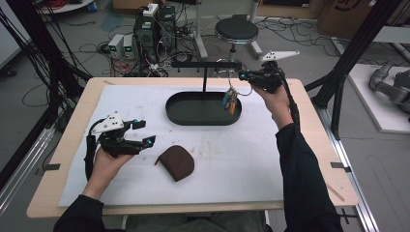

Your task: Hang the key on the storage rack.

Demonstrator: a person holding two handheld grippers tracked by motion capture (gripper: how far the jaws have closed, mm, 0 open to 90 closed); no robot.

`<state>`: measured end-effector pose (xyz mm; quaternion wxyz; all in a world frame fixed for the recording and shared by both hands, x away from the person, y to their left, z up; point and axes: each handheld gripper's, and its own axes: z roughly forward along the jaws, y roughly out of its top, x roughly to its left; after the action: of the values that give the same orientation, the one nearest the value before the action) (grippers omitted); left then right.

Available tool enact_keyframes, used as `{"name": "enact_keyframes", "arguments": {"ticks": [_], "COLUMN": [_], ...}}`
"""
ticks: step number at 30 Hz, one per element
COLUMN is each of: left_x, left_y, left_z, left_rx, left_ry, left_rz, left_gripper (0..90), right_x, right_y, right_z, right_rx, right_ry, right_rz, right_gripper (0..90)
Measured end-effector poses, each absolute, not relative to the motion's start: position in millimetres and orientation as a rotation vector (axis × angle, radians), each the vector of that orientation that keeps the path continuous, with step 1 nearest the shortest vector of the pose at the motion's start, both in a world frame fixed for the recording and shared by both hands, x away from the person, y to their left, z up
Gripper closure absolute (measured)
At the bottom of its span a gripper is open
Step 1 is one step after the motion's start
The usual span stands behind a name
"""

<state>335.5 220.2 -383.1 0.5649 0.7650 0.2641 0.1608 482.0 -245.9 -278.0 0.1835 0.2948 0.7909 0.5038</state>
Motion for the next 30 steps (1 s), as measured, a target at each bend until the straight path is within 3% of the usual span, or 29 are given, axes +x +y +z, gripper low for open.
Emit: {"name": "enact_keyframes", "arguments": {"ticks": [30], "left_x": [330], "left_y": [230], "left_z": [-389], "left_rx": [1.799], "left_ry": [0.652], "left_rz": [0.389], "left_gripper": [26.2], "right_x": [517], "right_y": [-247], "right_z": [-293], "right_rx": [0.944], "right_ry": [2.223], "right_rz": [1.363], "right_gripper": [87.8]}}
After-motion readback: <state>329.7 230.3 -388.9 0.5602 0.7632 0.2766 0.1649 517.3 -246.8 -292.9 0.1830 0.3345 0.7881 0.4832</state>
